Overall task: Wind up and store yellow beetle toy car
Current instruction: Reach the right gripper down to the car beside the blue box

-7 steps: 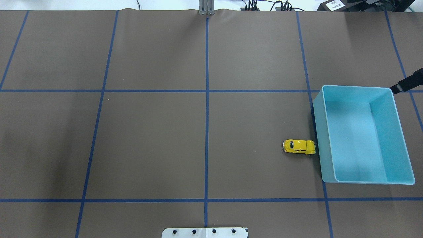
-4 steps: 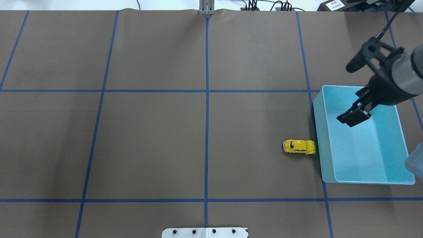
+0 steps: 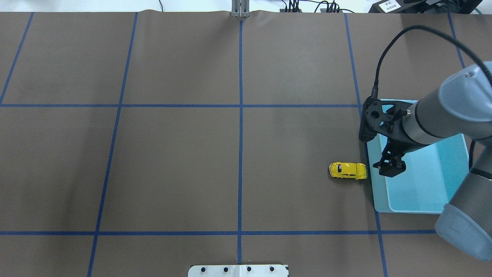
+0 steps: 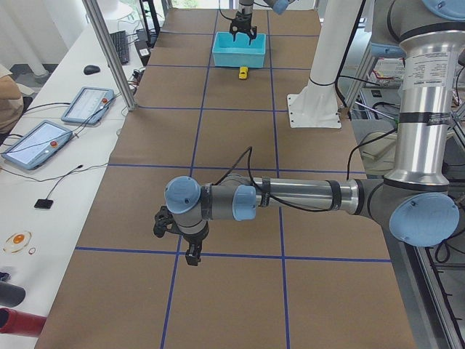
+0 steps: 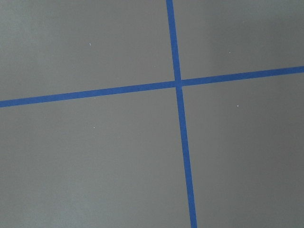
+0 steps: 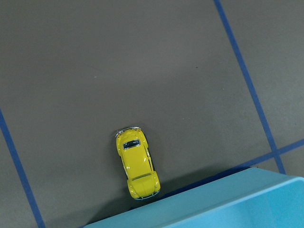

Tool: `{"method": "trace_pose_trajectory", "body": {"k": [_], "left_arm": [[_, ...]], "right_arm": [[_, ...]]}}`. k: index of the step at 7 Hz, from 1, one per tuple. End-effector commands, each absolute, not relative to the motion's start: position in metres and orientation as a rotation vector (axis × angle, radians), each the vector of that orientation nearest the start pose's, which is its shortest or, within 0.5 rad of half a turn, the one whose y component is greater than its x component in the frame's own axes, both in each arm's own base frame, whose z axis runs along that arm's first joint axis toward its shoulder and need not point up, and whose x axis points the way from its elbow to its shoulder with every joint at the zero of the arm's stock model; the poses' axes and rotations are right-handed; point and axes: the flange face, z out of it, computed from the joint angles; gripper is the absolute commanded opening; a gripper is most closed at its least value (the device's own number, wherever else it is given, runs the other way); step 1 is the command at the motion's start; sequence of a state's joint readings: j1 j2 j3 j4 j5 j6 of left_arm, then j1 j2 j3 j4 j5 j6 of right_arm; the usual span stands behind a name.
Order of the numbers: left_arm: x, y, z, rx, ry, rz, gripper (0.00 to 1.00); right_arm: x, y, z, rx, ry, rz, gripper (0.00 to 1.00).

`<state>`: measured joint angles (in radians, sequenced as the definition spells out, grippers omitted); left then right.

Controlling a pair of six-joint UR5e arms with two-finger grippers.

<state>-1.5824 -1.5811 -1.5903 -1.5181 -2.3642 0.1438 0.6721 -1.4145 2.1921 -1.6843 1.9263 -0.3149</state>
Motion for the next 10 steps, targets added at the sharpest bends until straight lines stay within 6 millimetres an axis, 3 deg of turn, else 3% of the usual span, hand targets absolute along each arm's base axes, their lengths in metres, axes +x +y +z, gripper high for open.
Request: {"method": "trace_pose_trajectory", "body": {"k": [1, 4, 7, 10], "left_arm": [[-0.068, -0.492, 0.651, 0.038, 0.795, 0.115, 1.0], [-0.069, -0.492, 0.651, 0.037, 0.795, 0.112, 1.0], [-0.068, -0.492, 0.652, 0.032, 0.798, 0.112, 1.0], [-0.068, -0.488, 0.657, 0.025, 0.797, 0.109, 1.0]], "right_arm": [[-0.37, -0.383, 0.359, 0.637, -0.537, -1.337, 1.0], [-0.399, -0.362, 0.379, 0.613, -0.525, -1.382, 1.0], [-0.414, -0.363, 0.402, 0.614, -0.506, -1.391, 1.0], [-0.418, -0.361, 0.406, 0.612, -0.509, -1.397, 1.0]]}}
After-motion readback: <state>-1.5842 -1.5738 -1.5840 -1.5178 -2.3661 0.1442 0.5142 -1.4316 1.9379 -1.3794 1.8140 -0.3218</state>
